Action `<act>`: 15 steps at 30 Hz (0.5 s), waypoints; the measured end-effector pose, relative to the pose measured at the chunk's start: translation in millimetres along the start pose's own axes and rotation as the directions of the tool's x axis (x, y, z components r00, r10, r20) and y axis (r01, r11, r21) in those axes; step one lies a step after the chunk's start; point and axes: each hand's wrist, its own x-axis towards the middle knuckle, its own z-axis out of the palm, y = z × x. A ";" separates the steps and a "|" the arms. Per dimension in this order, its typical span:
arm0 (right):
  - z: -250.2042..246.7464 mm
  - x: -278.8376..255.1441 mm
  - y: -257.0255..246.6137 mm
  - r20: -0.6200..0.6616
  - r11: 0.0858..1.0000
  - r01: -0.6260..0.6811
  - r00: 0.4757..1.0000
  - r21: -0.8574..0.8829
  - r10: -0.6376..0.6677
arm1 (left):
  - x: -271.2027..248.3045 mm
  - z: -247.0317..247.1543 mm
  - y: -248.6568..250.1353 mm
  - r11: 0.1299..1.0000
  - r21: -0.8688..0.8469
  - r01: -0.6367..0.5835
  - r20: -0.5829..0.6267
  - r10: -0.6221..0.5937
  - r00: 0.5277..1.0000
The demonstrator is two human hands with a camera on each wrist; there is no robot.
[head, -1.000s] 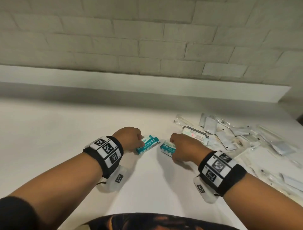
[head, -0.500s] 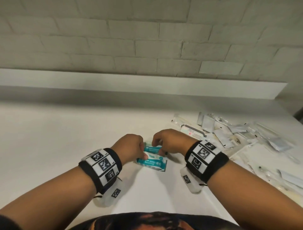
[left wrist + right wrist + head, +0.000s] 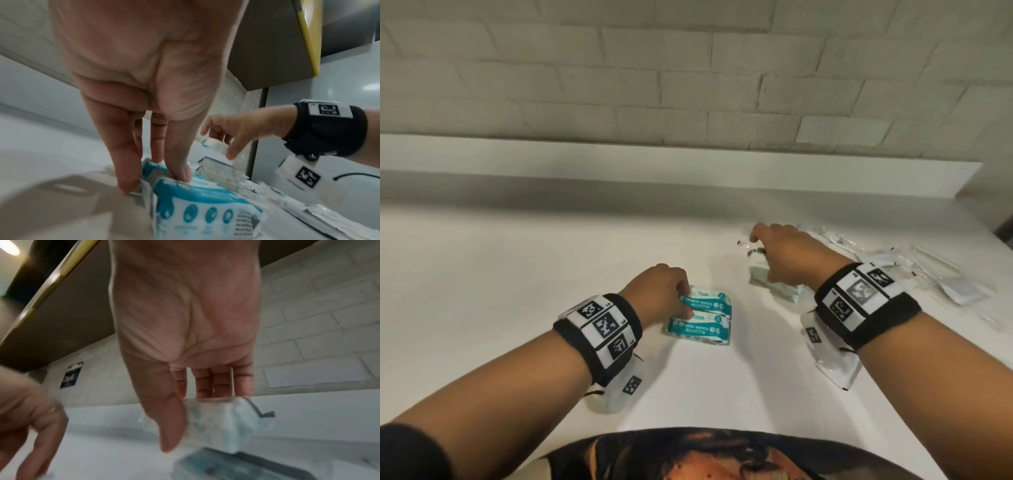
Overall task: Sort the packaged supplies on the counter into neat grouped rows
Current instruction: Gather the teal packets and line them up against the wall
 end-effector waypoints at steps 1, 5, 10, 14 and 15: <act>-5.9 0.8 -4.8 0.016 0.994 0.013 1.000 0.105 -0.015 | 0.1 0.9 -0.6 1.000 -0.011 0.006 -0.001 -0.006 1.000; -11.7 17.6 -32.5 0.230 0.873 0.056 0.955 0.484 -0.189 | -1.2 2.7 -1.7 1.000 -0.018 0.009 -0.003 -0.009 1.000; 10.0 49.2 -55.1 0.319 0.931 0.027 0.936 0.363 -0.152 | -2.5 3.3 -2.2 1.000 0.013 -0.001 -0.026 0.001 1.000; 6.7 55.2 -54.5 0.426 0.897 -0.081 0.896 0.434 -0.125 | -1.1 2.4 -2.3 1.000 0.007 0.014 -0.014 -0.013 1.000; 4.7 54.3 -52.8 0.500 0.901 -0.105 0.855 0.421 -0.134 | -0.4 2.1 -2.0 1.000 0.009 0.011 -0.009 -0.011 1.000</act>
